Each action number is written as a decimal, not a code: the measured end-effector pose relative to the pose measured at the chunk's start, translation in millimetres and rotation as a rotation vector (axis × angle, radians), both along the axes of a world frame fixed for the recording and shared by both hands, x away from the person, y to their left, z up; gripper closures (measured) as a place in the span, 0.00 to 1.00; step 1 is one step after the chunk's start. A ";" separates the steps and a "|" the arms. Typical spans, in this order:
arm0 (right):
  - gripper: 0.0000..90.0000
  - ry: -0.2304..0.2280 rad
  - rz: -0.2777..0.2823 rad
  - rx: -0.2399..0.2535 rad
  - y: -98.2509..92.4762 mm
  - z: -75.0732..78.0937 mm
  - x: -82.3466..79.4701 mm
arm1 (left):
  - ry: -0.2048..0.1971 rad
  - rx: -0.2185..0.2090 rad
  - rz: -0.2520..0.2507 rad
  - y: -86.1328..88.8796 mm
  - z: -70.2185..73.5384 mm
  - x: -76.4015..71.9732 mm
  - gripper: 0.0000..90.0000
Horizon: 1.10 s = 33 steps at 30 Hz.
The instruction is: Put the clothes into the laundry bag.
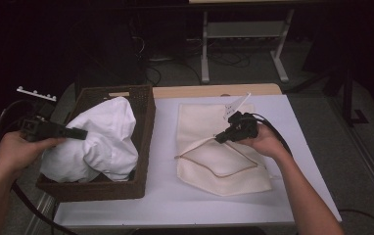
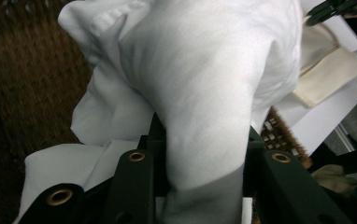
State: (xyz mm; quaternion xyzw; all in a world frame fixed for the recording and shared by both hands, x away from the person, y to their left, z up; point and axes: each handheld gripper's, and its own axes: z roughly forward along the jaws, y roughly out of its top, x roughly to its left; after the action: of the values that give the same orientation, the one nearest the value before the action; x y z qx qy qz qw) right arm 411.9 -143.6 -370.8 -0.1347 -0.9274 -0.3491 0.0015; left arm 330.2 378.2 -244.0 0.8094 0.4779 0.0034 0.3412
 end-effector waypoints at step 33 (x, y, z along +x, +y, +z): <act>0.97 -0.008 -0.018 0.001 -5.0 9.8 13.1 | -0.089 -0.109 -0.198 -88.6 96.6 4.8 0.74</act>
State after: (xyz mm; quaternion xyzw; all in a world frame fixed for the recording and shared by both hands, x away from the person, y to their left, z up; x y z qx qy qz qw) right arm 425.0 -148.7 -361.0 -0.1418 -0.9259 -0.3500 -0.0055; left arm 335.0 289.6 -147.4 0.8320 0.3795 -0.0201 0.4042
